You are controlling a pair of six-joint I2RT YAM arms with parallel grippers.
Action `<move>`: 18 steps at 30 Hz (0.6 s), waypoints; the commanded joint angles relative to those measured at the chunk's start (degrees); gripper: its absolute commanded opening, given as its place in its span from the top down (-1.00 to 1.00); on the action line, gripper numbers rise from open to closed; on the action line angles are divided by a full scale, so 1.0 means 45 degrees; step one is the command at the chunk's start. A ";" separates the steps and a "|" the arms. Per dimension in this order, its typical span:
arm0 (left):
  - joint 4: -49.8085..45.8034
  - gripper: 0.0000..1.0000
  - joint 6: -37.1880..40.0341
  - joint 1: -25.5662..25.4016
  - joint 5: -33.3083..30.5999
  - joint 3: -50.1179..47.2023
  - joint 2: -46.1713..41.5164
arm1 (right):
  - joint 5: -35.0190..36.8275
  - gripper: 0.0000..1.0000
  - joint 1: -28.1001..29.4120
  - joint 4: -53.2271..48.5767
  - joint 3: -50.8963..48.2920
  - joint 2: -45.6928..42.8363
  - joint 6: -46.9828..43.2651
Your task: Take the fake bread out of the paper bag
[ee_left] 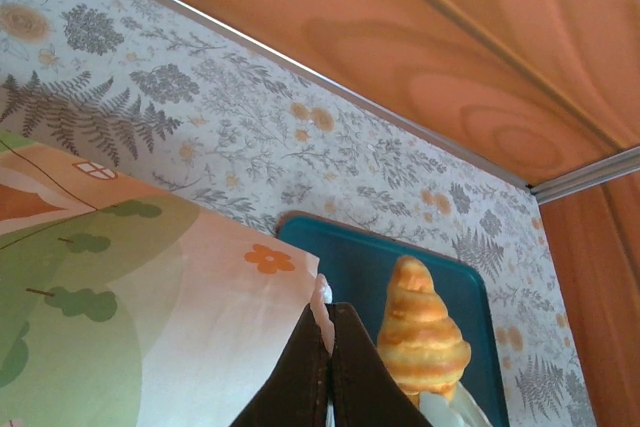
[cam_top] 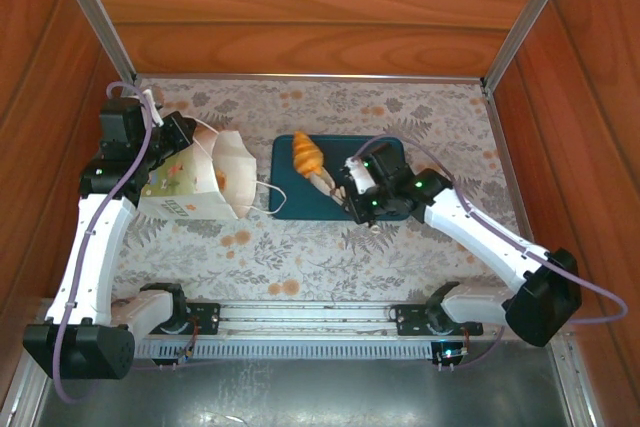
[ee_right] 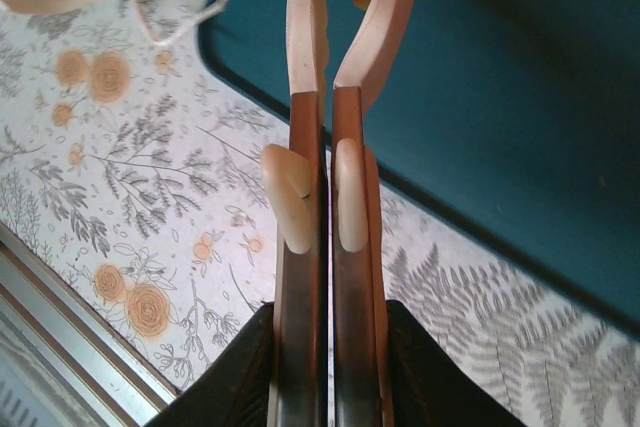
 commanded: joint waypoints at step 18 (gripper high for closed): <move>0.0819 1.00 0.0159 0.0031 0.0289 -0.0557 -0.0481 | 0.0167 0.10 -0.2373 -0.2616 0.1041 0.2220 0.1554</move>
